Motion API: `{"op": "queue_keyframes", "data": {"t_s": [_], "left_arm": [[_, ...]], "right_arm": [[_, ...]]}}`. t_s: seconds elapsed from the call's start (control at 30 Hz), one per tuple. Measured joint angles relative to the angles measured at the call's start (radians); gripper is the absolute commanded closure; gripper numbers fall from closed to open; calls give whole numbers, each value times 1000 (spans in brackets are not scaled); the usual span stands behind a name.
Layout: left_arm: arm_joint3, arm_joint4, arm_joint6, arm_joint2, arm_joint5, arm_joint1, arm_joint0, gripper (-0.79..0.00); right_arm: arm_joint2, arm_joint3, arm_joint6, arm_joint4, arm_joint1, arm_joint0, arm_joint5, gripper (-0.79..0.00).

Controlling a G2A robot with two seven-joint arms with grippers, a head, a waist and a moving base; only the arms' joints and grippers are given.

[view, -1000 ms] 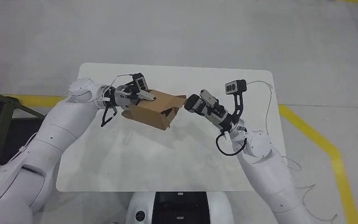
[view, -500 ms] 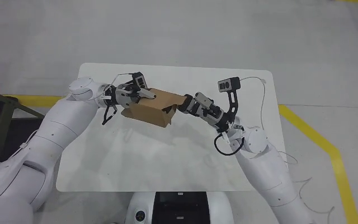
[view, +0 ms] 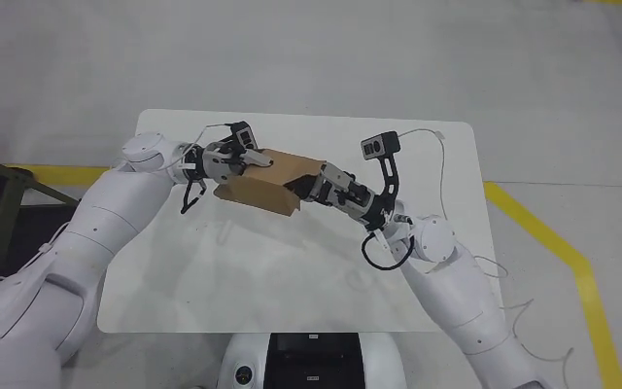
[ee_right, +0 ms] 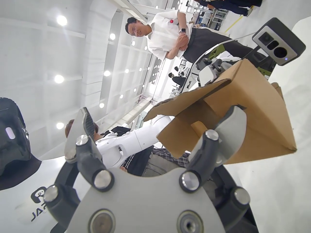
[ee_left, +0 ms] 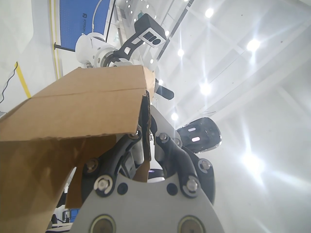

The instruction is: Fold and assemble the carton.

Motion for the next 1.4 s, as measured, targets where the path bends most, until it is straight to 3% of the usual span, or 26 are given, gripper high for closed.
{"op": "queue_keyframes", "data": {"t_s": [0.5,0.9,1.4], "left_arm": [[85,43,0,-18,-100,-12,-20,0],[154,56,63,-59,-184,-48,-25,0],[123,111,47,-114,-157,-60,21,0]], "right_arm": [[51,-23,-63,-23,4,-24,35,-785],[56,-137,-59,5,11,-111,95,-785],[9,-115,-158,-64,-4,-93,77,-785]]}}
